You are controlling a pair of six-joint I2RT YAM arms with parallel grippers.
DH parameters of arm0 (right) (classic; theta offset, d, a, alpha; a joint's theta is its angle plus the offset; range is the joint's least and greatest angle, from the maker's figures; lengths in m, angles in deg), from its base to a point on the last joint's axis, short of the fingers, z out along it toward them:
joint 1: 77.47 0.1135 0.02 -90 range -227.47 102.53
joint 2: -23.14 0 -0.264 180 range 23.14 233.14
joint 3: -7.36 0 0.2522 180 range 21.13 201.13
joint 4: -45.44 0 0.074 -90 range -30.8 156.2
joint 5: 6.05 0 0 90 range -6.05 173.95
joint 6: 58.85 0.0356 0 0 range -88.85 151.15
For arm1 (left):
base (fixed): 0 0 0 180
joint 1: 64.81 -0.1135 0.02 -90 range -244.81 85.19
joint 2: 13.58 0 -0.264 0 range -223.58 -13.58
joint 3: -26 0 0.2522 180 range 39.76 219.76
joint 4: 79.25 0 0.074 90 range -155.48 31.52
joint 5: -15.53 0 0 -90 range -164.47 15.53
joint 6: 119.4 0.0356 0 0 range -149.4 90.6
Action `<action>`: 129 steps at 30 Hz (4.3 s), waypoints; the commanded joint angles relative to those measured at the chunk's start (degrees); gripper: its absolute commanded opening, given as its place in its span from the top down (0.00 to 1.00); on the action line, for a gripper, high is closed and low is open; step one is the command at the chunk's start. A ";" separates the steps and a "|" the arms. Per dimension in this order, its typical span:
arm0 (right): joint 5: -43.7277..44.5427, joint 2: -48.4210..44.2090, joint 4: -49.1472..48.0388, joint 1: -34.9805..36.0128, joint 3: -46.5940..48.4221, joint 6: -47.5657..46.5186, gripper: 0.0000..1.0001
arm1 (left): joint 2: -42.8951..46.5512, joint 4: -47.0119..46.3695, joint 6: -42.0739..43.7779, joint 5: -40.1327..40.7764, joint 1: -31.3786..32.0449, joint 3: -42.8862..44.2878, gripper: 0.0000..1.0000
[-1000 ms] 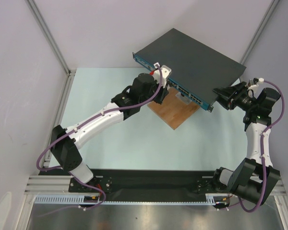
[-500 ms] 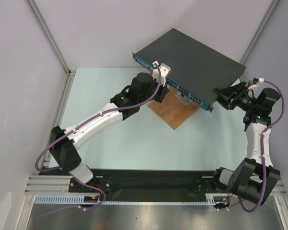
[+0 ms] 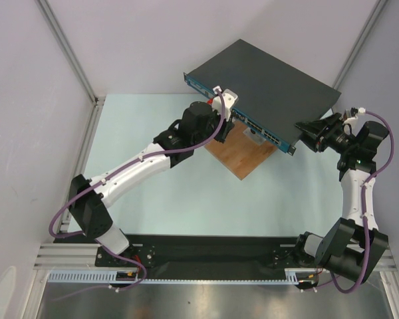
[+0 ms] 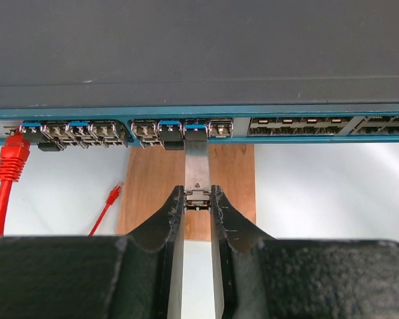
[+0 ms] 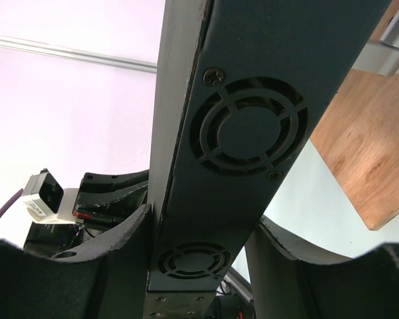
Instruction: Insert the plug into the switch port
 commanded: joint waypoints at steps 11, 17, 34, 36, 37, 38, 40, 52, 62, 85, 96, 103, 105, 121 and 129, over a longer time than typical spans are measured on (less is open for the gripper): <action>2.20 2.41 -5.25 2.04 1.12 -3.51 1.00 | -1.99 -8.36 4.78 3.02 0.17 -1.73 1.00; 1.85 2.32 -6.66 2.04 0.68 -2.18 1.00 | -2.96 -8.36 4.33 3.37 0.17 -1.91 1.00; 3.08 1.09 -7.19 2.83 -0.55 -4.21 1.00 | -2.25 -3.18 -3.66 1.87 1.32 -2.17 1.00; 2.90 1.18 -7.36 2.83 -0.46 -4.38 1.00 | -2.08 -3.08 -3.84 1.79 1.32 -2.61 1.00; 2.90 1.09 -7.54 2.83 -0.46 -4.30 1.00 | -1.91 -3.52 -3.67 1.87 1.32 -3.40 1.00; 2.73 1.09 -7.54 2.83 -0.38 -4.12 1.00 | -1.90 -3.78 -3.49 1.96 1.32 -3.75 1.00; 2.47 1.36 -7.72 2.83 -0.37 -4.12 1.00 | -2.08 -3.96 -2.70 2.40 1.32 -4.28 1.00; 1.67 1.71 -5.09 2.74 0.33 -6.83 1.00 | -2.08 -7.13 0.38 3.46 0.35 -3.77 1.00; 2.55 1.09 0.11 3.27 1.65 -12.73 1.00 | -1.99 -1.77 0.03 2.40 -0.09 3.62 1.00; 3.08 1.62 3.88 4.94 3.49 -15.72 1.00 | -10.26 1.57 -2.34 -2.69 -1.32 17.60 0.89; 2.55 1.97 3.53 4.32 4.11 -14.49 1.00 | 1.96 7.46 -0.50 -6.04 -2.29 8.03 0.43; 2.38 1.80 3.80 4.15 4.02 -15.19 1.00 | 4.78 9.30 -0.50 -4.63 -2.38 3.19 0.70; 2.46 1.97 3.80 4.15 4.02 -15.28 1.00 | 3.38 9.40 -0.85 -5.15 -2.38 4.06 0.77; 2.38 2.15 4.67 4.06 3.76 -15.89 1.00 | -3.57 4.21 -5.07 -5.25 -2.38 7.84 1.00; 2.29 2.06 5.11 4.15 3.76 -16.16 1.00 | -5.07 2.10 -6.65 -5.25 -2.73 8.63 1.00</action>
